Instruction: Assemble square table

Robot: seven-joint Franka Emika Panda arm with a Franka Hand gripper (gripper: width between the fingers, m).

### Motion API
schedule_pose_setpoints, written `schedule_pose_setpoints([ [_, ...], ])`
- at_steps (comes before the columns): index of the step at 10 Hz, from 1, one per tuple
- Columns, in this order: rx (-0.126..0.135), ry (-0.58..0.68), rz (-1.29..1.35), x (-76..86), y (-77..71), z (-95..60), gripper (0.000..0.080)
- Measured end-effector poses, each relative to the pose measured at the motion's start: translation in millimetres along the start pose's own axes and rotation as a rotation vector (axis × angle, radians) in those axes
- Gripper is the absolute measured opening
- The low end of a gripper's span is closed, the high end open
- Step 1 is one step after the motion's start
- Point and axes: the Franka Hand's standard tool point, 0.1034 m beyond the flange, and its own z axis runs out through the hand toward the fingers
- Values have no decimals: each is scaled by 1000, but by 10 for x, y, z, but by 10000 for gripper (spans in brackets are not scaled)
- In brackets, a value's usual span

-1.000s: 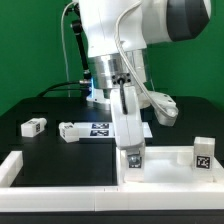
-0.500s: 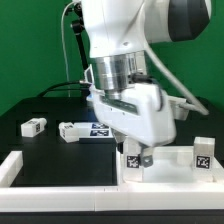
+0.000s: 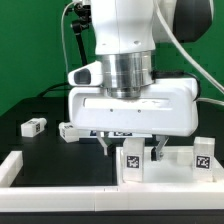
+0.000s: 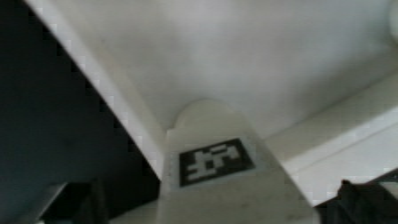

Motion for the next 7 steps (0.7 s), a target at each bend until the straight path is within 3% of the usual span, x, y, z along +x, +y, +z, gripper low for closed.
schedule_pose_setpoints([
  [2,1,0,18,6,8,0,649],
  [3,1,0,21,7,11,0,542],
  [4,2,0,86,5,8,1,542],
  [5,2,0,106,5,8,2,328],
  [7,2,0,106,5,8,2,288],
])
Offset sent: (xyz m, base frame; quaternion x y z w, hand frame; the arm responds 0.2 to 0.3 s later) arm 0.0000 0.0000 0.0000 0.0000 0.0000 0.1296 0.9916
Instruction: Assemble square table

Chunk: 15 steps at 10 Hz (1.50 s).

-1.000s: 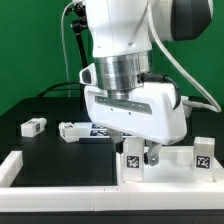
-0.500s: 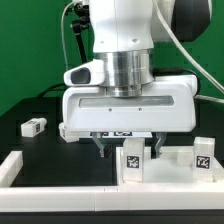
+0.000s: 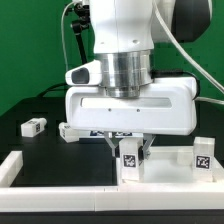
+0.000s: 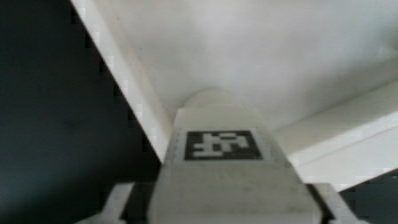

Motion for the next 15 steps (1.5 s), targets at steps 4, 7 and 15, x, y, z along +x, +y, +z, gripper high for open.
schedule_pose_setpoints([
  [4,0,0,0,0,0,0,288],
  [7,0,0,0,0,0,0,288],
  [15,69,-3,755,-40,-23,11,290],
])
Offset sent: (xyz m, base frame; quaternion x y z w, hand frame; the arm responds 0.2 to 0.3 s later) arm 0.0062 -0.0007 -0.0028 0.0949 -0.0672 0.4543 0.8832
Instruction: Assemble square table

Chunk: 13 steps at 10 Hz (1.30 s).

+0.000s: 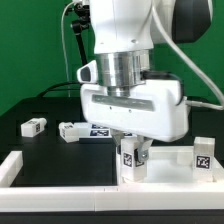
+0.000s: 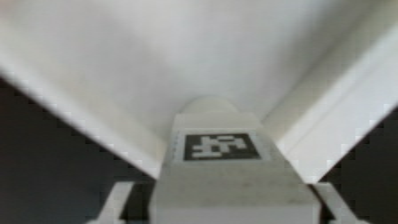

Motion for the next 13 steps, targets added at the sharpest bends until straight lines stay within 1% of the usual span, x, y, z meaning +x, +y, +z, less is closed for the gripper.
schedule_pose_setpoints([
  [2,59,-51,273,46,17,7,290],
  [3,58,-55,346,39,15,9,290],
  [5,57,-55,378,40,15,9,290],
  [6,58,-51,312,40,16,12,369],
  [7,62,-41,143,32,3,14,369],
  [8,57,-27,-52,9,-25,4,564],
  [9,51,-19,-179,-12,-34,3,623],
  [10,50,-17,-226,-1,-25,8,623],
  [11,50,-15,-287,7,-21,9,645],
  [12,49,-11,-403,9,-16,10,645],
  [13,42,-3,-567,9,-11,13,649],
])
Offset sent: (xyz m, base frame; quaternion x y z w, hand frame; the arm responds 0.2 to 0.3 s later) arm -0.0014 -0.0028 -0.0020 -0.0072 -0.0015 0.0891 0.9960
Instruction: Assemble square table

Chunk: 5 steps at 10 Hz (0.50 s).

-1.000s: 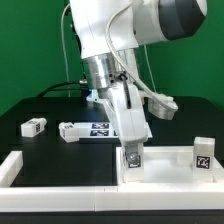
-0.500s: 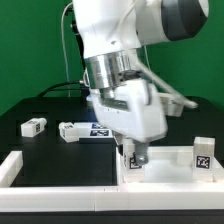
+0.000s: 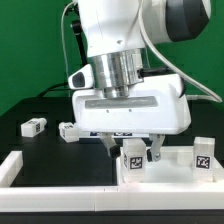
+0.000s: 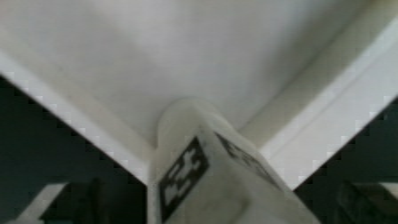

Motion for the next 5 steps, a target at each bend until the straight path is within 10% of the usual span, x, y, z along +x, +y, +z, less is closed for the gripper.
schedule_pose_setpoints([
  [5,-53,20,-552,48,95,10,649],
])
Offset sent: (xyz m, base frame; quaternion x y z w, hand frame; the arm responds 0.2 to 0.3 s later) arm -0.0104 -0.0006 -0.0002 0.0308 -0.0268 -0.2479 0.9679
